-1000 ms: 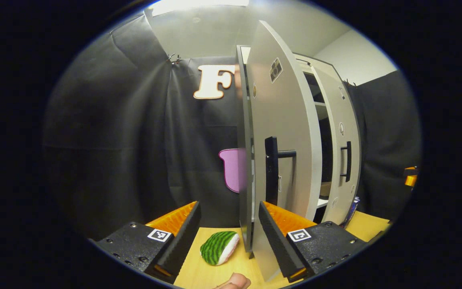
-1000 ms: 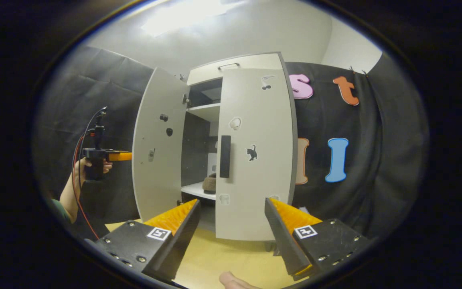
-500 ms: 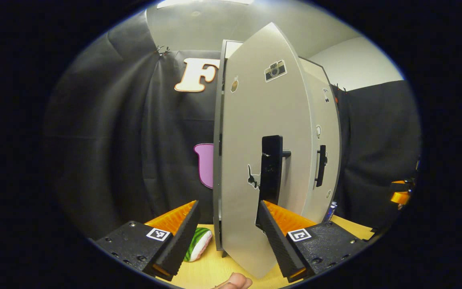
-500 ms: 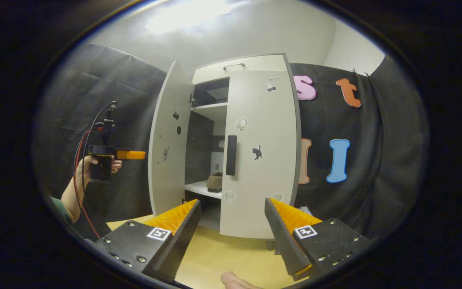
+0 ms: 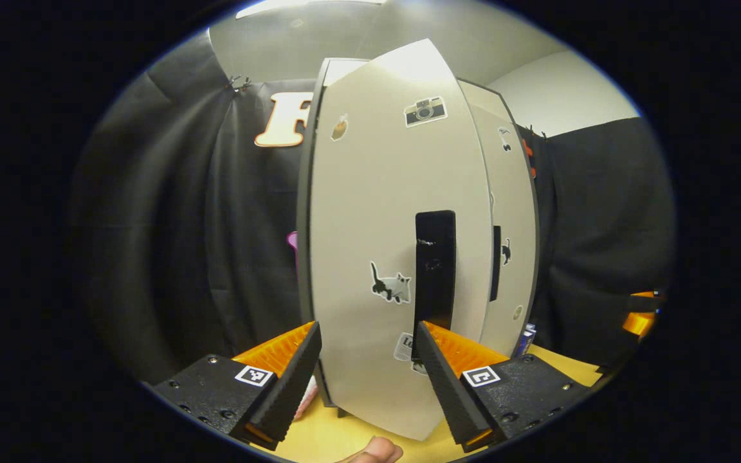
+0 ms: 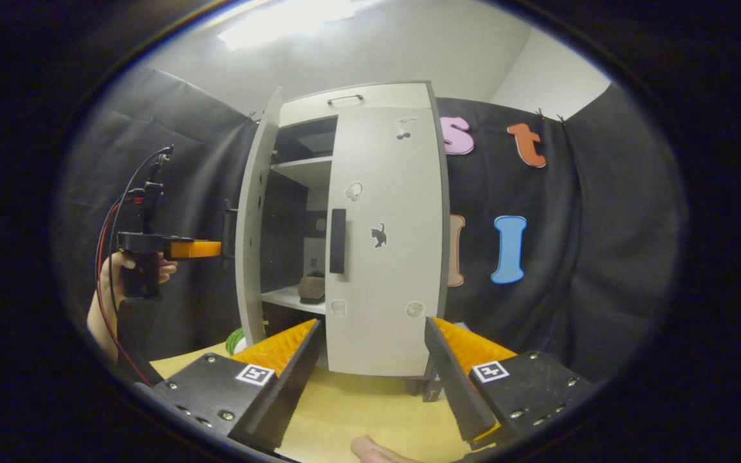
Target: Grab one shoe with the right hand and put it into the shoe cabinet, grab the other shoe with the left hand and put it into the shoe cabinet; then close the right door with the right hand and the left door with the left hand.
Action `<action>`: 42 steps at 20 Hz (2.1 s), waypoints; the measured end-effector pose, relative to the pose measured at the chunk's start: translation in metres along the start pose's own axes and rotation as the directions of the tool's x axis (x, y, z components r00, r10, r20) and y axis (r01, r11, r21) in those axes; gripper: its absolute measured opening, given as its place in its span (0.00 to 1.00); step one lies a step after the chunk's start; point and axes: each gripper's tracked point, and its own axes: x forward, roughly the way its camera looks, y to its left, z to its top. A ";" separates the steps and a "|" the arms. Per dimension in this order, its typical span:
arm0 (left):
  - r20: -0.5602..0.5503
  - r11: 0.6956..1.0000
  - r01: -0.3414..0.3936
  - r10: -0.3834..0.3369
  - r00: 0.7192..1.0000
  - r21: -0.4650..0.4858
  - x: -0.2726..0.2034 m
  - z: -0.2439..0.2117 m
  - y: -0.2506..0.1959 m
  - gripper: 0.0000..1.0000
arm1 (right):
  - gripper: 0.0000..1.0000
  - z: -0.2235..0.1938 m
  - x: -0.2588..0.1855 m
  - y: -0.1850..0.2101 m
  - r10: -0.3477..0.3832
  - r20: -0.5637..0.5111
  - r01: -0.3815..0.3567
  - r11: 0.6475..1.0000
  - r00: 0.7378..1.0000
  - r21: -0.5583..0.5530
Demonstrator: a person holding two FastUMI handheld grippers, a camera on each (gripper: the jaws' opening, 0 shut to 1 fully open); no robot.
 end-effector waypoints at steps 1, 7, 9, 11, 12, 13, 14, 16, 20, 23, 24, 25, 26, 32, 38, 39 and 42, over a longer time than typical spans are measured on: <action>-0.016 1.000 -0.006 0.006 1.000 -0.009 0.005 -0.005 -0.005 0.93 | 0.94 -0.001 0.001 0.001 -0.003 -0.001 0.003 1.000 1.000 0.016; 0.010 0.992 -0.108 0.108 0.994 0.059 0.001 -0.013 -0.007 0.98 | 0.96 -0.006 0.005 -0.019 -0.044 -0.022 0.046 0.996 0.999 0.072; 0.023 0.992 -0.116 0.115 0.993 0.049 -0.008 -0.011 -0.012 0.99 | 0.96 -0.008 0.002 -0.023 -0.059 -0.024 0.061 0.995 0.998 0.074; 0.037 0.990 -0.136 0.134 0.990 0.049 -0.020 -0.010 -0.015 0.99 | 0.96 -0.010 0.000 -0.024 -0.063 -0.026 0.065 0.995 0.998 0.078; 0.045 0.988 -0.143 0.141 0.989 0.057 -0.026 -0.009 -0.018 0.98 | 0.96 -0.009 -0.001 -0.023 -0.061 -0.025 0.063 0.995 0.998 0.079; 0.044 0.987 -0.142 0.139 0.989 0.070 -0.032 -0.011 -0.021 0.98 | 0.96 -0.009 -0.003 -0.021 -0.062 -0.025 0.064 0.995 0.998 0.078; 0.041 0.989 -0.129 0.126 0.991 0.079 -0.036 -0.014 -0.027 0.98 | 0.96 -0.007 -0.004 -0.020 -0.068 -0.019 0.069 0.994 0.997 0.080; 0.041 0.986 -0.146 0.144 0.989 0.078 -0.049 -0.021 -0.029 0.99 | 0.96 -0.005 -0.008 -0.020 -0.091 -0.013 0.092 0.992 0.996 0.081; 0.033 0.988 -0.149 0.148 0.988 0.034 -0.074 -0.034 -0.040 0.98 | 0.96 0.001 -0.015 -0.009 -0.107 0.007 0.106 0.992 0.994 0.070; 0.044 0.987 -0.161 0.160 0.986 0.020 -0.091 -0.041 -0.042 0.98 | 0.94 0.004 -0.022 0.002 -0.100 0.023 0.098 0.993 0.995 0.066; 0.053 0.987 -0.162 0.161 0.985 0.008 -0.096 -0.043 -0.044 0.98 | 0.94 0.004 -0.023 0.006 -0.098 0.026 0.096 0.993 0.995 0.064; 0.055 0.988 -0.157 0.157 0.986 -0.004 -0.100 -0.046 -0.046 0.98 | 0.94 0.004 -0.026 0.010 -0.095 0.030 0.093 0.994 0.995 0.060; 0.051 0.989 -0.145 0.145 0.988 -0.011 -0.103 -0.050 -0.049 0.98 | 0.94 0.003 -0.027 0.016 -0.090 0.034 0.088 0.995 0.995 0.054; 0.025 0.981 -0.189 0.190 0.982 -0.046 -0.129 -0.085 -0.038 0.99 | 0.96 -0.008 -0.046 0.052 -0.079 0.059 0.078 0.997 0.995 0.022; 0.088 0.980 -0.200 0.201 0.976 -0.016 -0.150 -0.068 -0.036 0.99 | 0.94 -0.001 -0.062 0.061 -0.141 0.101 0.141 0.990 0.985 0.004; 0.093 0.981 -0.194 0.194 0.977 -0.018 -0.153 -0.067 -0.037 0.99 | 0.94 -0.001 -0.063 0.061 -0.144 0.104 0.143 0.990 0.984 0.018; 0.109 0.983 -0.186 0.185 0.977 -0.007 -0.160 -0.062 -0.042 0.99 | 0.96 0.000 -0.072 0.051 -0.194 0.111 0.193 0.981 0.975 0.021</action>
